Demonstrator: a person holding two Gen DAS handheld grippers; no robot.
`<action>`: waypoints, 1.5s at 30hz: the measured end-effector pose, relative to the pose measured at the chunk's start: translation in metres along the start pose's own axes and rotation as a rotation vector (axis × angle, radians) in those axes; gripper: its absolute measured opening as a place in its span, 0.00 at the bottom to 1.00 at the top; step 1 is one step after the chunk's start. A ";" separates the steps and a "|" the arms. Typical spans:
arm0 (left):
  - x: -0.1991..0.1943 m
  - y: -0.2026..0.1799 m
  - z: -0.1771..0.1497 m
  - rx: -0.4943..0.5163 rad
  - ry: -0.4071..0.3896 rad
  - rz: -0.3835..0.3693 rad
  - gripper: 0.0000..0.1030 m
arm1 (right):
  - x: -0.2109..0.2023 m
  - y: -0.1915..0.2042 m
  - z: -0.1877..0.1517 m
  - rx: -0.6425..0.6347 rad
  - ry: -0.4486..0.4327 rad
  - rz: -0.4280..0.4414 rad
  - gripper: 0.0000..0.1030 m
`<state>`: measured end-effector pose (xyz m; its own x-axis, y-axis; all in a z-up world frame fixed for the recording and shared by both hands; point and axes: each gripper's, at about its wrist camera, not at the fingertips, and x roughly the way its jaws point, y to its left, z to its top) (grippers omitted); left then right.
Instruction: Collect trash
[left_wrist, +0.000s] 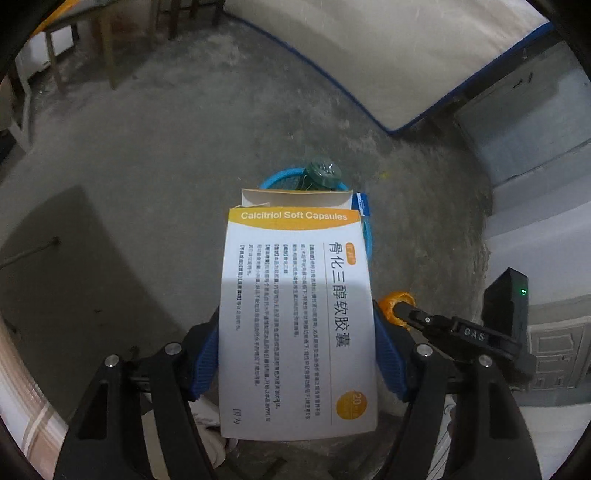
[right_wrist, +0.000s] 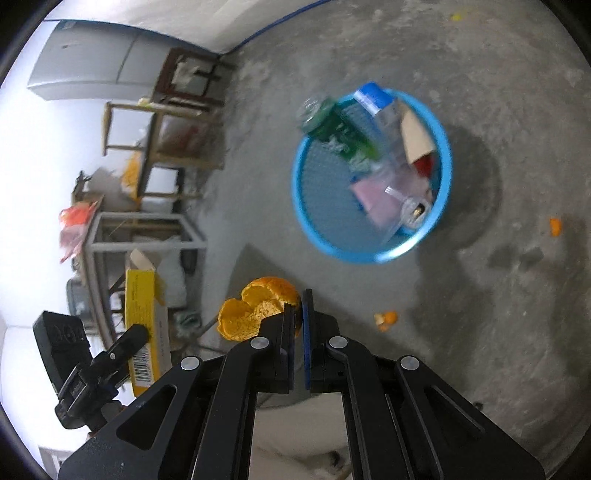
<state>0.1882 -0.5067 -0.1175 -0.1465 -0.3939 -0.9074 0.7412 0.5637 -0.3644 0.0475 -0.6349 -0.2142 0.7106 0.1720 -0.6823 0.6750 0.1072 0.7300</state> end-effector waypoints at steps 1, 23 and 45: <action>0.009 -0.001 0.008 -0.002 0.008 0.005 0.68 | 0.004 0.000 0.009 -0.001 -0.007 -0.019 0.02; -0.021 0.016 0.050 -0.144 -0.154 -0.115 0.90 | 0.012 0.005 0.038 -0.114 -0.155 -0.153 0.50; -0.279 0.174 -0.209 -0.270 -0.662 0.365 0.94 | -0.101 0.199 -0.253 -1.062 -0.627 -0.209 0.92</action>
<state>0.2214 -0.1470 0.0282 0.5567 -0.4518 -0.6971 0.4707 0.8630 -0.1834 0.0598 -0.3831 0.0104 0.7783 -0.4075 -0.4777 0.4995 0.8628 0.0777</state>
